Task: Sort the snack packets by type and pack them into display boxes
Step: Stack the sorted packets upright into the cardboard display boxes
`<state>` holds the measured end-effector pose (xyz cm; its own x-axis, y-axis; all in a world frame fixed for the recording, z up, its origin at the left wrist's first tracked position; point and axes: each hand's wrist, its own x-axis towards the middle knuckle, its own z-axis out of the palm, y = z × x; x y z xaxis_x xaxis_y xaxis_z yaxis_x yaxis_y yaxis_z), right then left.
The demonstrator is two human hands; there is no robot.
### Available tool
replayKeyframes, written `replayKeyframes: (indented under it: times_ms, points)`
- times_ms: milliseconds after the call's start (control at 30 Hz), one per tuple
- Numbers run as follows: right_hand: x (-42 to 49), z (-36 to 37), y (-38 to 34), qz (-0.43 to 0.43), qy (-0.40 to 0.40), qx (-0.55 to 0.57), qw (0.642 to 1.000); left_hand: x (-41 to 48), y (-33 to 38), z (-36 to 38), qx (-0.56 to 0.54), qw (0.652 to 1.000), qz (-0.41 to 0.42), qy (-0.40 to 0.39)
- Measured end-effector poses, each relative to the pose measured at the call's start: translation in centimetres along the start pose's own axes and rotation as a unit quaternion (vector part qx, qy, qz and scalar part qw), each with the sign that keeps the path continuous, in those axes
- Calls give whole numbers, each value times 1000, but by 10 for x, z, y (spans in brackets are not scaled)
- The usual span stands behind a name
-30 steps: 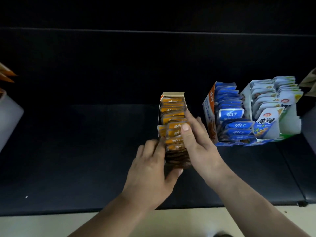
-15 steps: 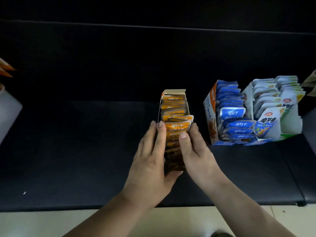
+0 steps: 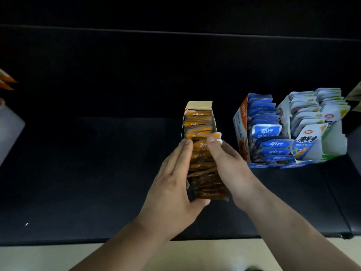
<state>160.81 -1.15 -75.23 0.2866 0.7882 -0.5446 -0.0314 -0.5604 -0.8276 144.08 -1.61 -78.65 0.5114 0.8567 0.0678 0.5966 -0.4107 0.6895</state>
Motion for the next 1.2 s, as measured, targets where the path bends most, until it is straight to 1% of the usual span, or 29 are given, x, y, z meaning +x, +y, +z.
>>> replayKeyframes:
  times_ms: [67, 100, 133, 200, 233, 300, 333, 367, 467, 567, 667, 767, 833, 867, 900, 933, 967, 1000, 1033, 1067, 1100, 1167, 1200]
  points:
    - [1, -2, 1, 15, 2, 23, 1000, -4, -4, -1, -27, 999, -37, 3]
    - [1, -3, 2, 7, 2, 26, 1000, -7, -6, 0, -39, 998, -56, 7]
    - [1, -4, 5, -16, 6, 5, 1000, -9, -8, 1, -52, 996, -73, 11]
    - [3, -5, 11, -111, 42, -81, 990, -13, -9, 2, -87, 992, -85, 17]
    - [5, -7, 13, -184, 71, -125, 972, -14, -10, 3, -96, 992, -81, 14]
    - [8, -12, 10, -335, 102, -199, 915, -16, -9, 3, -100, 992, -81, 7]
    - [9, -15, 9, -383, 106, -234, 887, -16, -9, 4, -107, 991, -85, 11]
    - [11, -17, 7, -407, 109, -262, 868, -16, -9, 4, -120, 989, -90, 14]
    - [18, -19, 0, -413, 121, -319, 844, -16, -7, 5, -166, 980, -108, 14]
    - [21, -16, -8, -398, 100, -343, 845, -14, -6, 5, -172, 979, -105, 8]
    - [16, -14, -16, -383, 84, -394, 831, -10, -5, 3, -175, 978, -110, 3]
    - [10, -9, -29, -300, 51, -489, 817, -9, -4, 4, -177, 978, -114, -2]
    - [10, -7, -36, -242, 48, -514, 821, -7, -1, 4, -176, 978, -114, -3]
    - [12, -7, -35, -237, 52, -504, 829, -6, 0, 3, -176, 978, -113, -1]
    - [14, -8, -32, -259, 61, -479, 837, -5, 1, 2, -174, 978, -113, 1]
    - [14, -11, -26, -299, 74, -426, 851, -4, 1, 1, -176, 978, -113, 4]
    - [11, -15, -20, -332, 86, -344, 874, -2, 0, 0, -181, 976, -119, 9]
    - [6, -17, -13, -329, 89, -246, 907, 0, -3, -1, -190, 973, -129, 12]
    - [1, -19, -5, -289, 80, -154, 942, 4, -5, -2, -205, 968, -145, 10]
    - [-2, -20, 3, -227, 67, -70, 969, 7, -7, -4, -221, 962, -158, 2]
    - [-3, -19, 12, -162, 49, -12, 985, 12, -7, -6, -234, 958, -165, -11]
    - [-4, -19, 23, -74, 11, 57, 996, 21, -6, -6, -248, 954, -165, -41]
    - [-1, -20, 28, -59, -6, 77, 995, 24, -4, -6, -254, 952, -164, -52]
